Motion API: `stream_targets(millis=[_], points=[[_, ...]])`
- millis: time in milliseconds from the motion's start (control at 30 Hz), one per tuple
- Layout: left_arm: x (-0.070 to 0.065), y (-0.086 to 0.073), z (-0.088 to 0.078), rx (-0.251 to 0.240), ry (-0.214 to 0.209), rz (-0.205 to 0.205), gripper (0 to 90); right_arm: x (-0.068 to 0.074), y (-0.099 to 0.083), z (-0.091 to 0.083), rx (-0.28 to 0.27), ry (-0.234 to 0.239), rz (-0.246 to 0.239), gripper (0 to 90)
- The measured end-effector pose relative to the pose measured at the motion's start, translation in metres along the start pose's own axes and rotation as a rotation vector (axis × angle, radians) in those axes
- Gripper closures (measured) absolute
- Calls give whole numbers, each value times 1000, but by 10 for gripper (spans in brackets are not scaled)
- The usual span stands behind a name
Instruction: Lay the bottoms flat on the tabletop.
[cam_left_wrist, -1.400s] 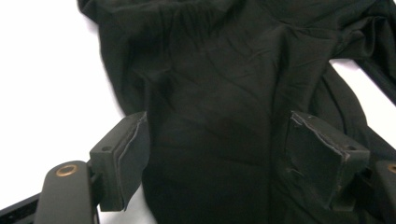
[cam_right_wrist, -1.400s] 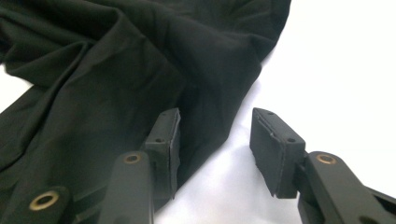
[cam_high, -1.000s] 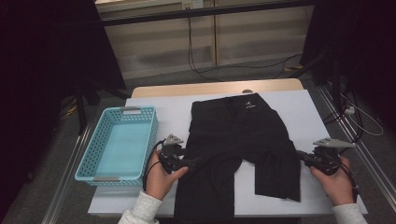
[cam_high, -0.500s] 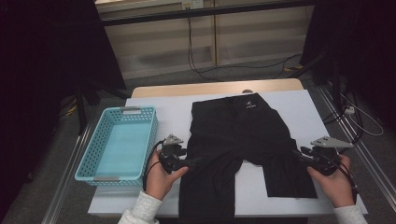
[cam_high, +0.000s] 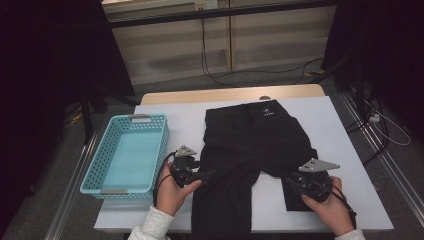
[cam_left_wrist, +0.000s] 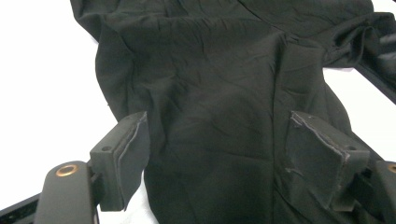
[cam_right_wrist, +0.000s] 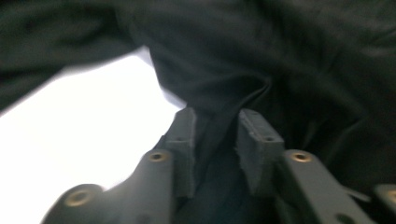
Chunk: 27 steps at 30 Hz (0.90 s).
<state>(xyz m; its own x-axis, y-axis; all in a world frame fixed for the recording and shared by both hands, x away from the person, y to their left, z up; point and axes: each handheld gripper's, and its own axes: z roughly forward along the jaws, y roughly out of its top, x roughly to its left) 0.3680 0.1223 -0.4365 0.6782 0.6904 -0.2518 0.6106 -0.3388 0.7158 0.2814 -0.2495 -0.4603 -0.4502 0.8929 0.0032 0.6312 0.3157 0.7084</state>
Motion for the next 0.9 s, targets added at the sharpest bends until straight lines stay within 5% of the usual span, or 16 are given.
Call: stream_targets(millis=[100, 300, 567, 667, 767, 900], points=[[2, 0, -2, -11, 4, -10, 226, -3, -1, 1, -12, 3, 3, 869], [5, 1, -4, -9, 2, -17, 225, 2, 1, -10, -40, 46, 22, 888], [1, 1, -3, -2, -6, -19, 213, 40, 4, -21, -39, 127, -99, 897], [-2, 2, -2, 2, -19, -8, 213, 40, 4, -23, -41, 93, -120, 897], [-4, 3, -1, -3, -23, -6, 213, 22, 3, -31, -91, 108, -27, 897], [-6, 6, -1, -7, -28, 2, 210, 2, 1, -43, -141, 50, 32, 897]])
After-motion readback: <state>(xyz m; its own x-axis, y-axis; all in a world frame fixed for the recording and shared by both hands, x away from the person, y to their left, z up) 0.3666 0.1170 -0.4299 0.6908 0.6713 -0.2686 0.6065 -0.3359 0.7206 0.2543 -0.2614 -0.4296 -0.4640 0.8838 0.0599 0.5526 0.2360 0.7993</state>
